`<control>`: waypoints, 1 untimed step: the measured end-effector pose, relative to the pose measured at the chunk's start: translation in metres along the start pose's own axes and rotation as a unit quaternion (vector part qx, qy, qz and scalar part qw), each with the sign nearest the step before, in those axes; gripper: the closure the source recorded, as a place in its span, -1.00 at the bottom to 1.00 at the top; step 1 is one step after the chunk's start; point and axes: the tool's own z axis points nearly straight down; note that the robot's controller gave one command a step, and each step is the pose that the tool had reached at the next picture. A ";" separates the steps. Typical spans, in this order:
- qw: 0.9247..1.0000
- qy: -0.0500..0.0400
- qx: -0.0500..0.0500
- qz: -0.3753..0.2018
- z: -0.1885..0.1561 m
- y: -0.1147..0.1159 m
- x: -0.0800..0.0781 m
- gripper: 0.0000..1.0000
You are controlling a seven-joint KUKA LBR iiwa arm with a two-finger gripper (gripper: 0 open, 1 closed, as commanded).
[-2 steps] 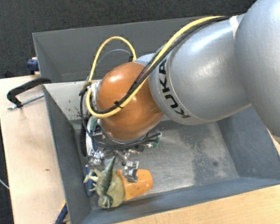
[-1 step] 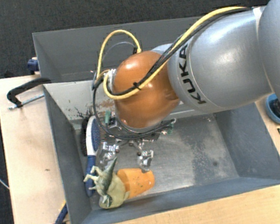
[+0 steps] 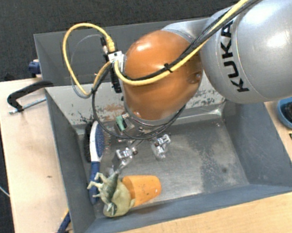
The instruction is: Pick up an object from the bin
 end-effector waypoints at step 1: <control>1.000 0.002 -0.008 -0.003 0.081 0.018 0.000 -1.00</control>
Offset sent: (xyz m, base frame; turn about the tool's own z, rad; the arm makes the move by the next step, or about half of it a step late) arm -0.0147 -0.0037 -0.0776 -0.0061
